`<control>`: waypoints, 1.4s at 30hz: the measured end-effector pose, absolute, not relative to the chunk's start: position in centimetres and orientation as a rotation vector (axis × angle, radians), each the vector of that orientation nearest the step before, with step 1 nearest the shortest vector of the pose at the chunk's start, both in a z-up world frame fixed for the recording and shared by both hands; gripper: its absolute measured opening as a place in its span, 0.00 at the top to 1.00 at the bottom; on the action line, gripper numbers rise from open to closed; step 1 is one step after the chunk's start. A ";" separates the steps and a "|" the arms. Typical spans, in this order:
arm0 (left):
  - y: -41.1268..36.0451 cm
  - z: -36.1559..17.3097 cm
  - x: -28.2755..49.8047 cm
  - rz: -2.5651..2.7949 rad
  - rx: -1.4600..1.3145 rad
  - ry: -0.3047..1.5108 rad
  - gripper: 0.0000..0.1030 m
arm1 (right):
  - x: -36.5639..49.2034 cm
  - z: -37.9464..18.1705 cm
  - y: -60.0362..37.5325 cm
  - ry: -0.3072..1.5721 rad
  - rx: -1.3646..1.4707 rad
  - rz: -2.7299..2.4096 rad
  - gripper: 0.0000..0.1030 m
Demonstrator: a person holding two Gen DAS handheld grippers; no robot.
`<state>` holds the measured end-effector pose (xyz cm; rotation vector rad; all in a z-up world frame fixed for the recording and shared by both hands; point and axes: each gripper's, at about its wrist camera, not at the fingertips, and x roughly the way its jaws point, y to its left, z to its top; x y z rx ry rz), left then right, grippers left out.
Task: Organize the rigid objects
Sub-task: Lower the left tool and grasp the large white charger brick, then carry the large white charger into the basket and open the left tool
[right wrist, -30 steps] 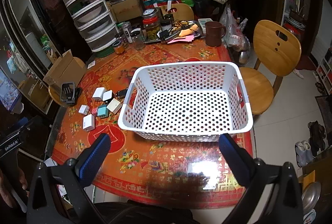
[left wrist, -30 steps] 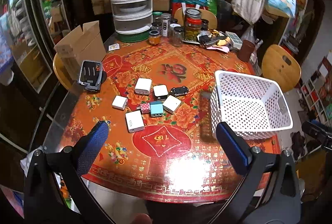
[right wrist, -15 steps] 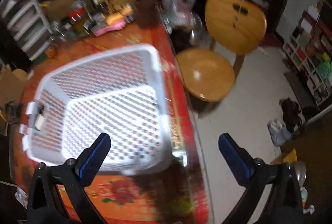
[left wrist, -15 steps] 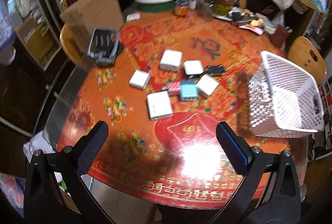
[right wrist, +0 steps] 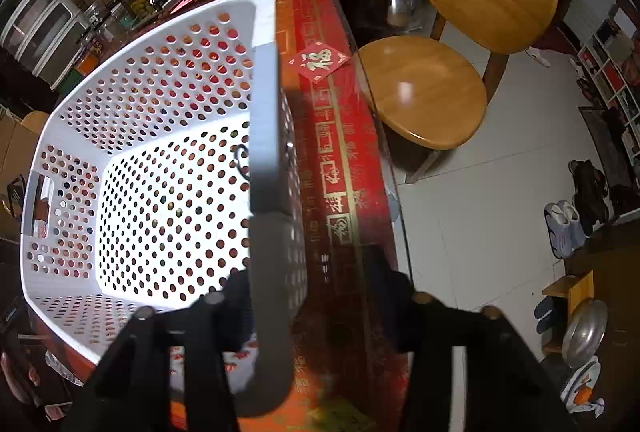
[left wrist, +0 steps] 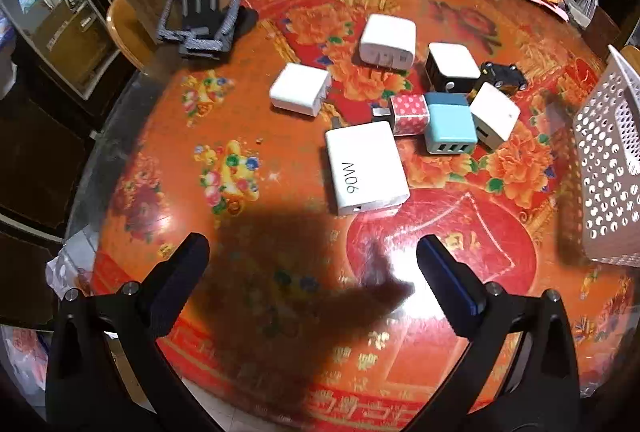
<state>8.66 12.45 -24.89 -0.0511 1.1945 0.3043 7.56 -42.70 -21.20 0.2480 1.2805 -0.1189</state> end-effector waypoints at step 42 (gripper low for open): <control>10.9 -21.8 13.0 0.302 0.004 1.142 0.53 | 8.9 -22.5 -40.6 1.325 0.187 -0.211 0.82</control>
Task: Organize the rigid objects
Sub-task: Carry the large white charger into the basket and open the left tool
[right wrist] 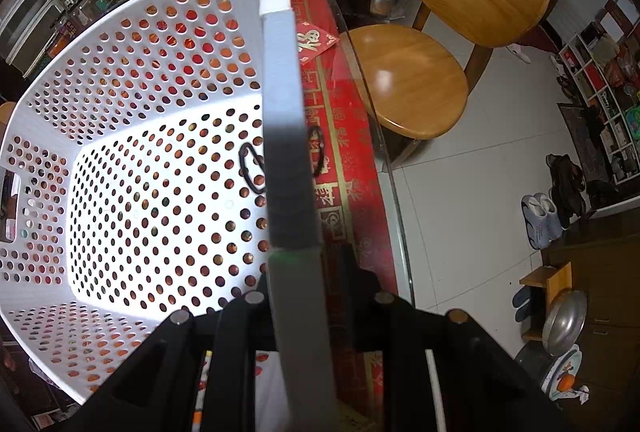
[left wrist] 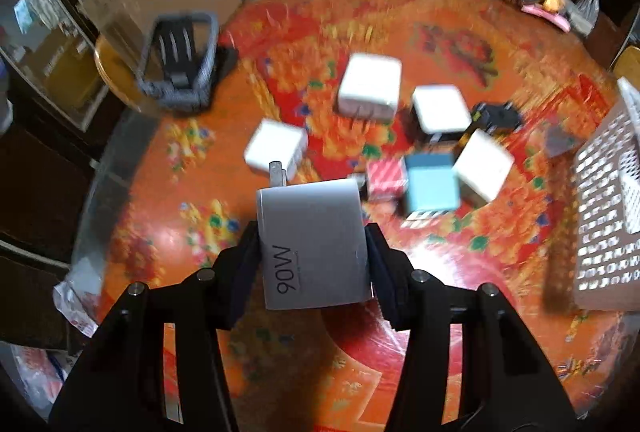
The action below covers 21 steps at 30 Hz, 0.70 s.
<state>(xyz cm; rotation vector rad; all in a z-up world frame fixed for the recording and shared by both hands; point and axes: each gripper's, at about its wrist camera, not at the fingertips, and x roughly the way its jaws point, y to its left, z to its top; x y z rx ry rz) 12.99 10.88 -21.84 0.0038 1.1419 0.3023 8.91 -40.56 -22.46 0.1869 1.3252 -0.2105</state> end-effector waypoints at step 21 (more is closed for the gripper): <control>-6.1 -13.3 19.0 -0.095 0.315 0.979 0.53 | 9.2 -22.6 -40.5 1.329 0.186 -0.196 0.82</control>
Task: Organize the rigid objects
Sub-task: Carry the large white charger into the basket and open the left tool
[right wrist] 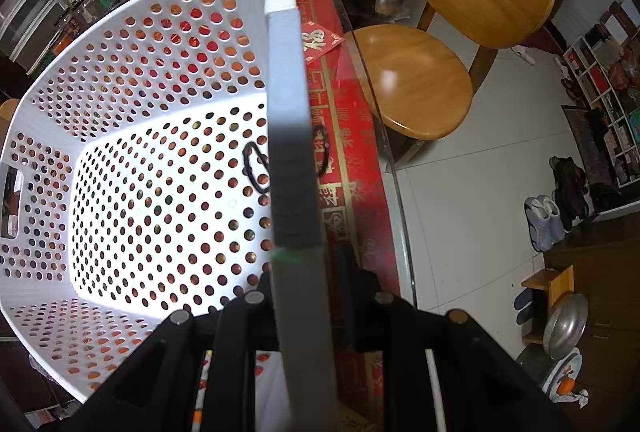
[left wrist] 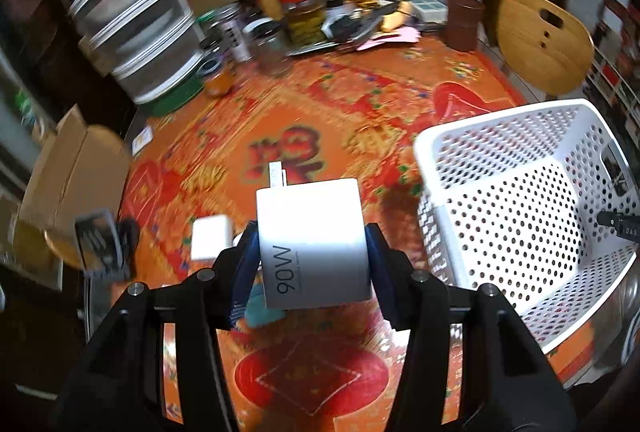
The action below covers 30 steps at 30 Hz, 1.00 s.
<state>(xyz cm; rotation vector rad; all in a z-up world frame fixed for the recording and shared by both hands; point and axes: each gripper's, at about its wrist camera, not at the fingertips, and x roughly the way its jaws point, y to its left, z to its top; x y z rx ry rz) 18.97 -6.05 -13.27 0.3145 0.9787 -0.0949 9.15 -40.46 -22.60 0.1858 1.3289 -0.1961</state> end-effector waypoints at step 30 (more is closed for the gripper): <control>-23.5 -25.9 21.1 -0.375 0.749 1.247 0.52 | 9.3 -22.8 -41.2 1.335 0.209 -0.196 0.82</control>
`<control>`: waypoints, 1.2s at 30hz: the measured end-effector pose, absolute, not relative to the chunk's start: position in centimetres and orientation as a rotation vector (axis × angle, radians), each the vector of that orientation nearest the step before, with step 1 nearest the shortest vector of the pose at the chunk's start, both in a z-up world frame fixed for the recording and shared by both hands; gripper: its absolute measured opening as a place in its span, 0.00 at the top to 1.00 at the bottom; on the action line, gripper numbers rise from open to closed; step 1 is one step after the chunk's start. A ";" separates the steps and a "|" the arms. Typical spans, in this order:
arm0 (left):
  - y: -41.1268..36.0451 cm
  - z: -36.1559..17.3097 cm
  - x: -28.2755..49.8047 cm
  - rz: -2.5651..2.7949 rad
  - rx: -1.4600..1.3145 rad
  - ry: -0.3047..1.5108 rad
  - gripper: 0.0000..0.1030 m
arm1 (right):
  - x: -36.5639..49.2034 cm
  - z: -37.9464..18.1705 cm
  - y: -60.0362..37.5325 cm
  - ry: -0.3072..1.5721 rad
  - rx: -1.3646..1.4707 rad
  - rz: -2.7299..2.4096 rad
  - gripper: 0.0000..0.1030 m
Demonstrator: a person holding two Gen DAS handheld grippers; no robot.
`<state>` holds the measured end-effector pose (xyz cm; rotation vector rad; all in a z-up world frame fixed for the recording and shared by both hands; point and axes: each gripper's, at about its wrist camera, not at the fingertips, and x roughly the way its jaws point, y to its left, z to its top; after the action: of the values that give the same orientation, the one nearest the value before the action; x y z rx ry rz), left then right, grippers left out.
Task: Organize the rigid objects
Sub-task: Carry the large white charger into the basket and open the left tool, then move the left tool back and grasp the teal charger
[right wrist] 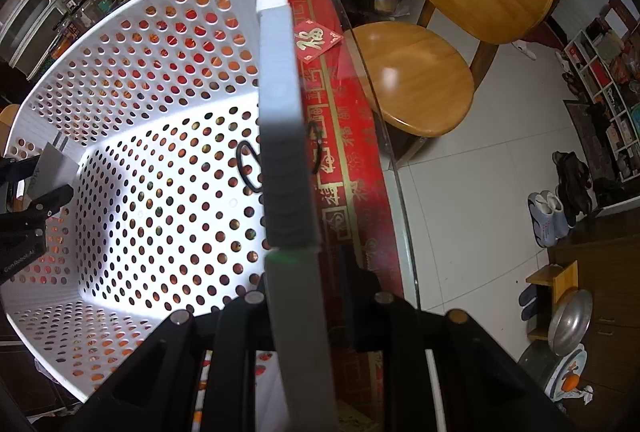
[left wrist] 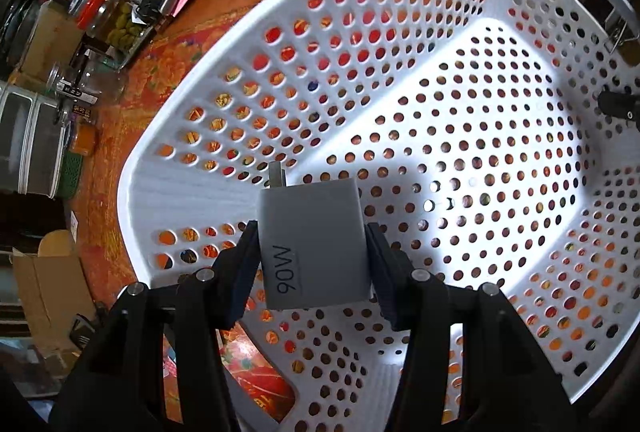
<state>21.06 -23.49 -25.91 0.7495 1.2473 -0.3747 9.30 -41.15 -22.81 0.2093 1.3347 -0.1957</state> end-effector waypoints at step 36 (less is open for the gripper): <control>2.4 -15.4 17.0 -0.077 0.120 1.069 0.03 | 9.5 -24.2 -43.3 1.347 0.403 -0.062 0.82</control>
<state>17.01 2.44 -15.38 0.1200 1.0686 -0.0773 9.48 -43.30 -24.24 0.4025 1.3468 -0.0624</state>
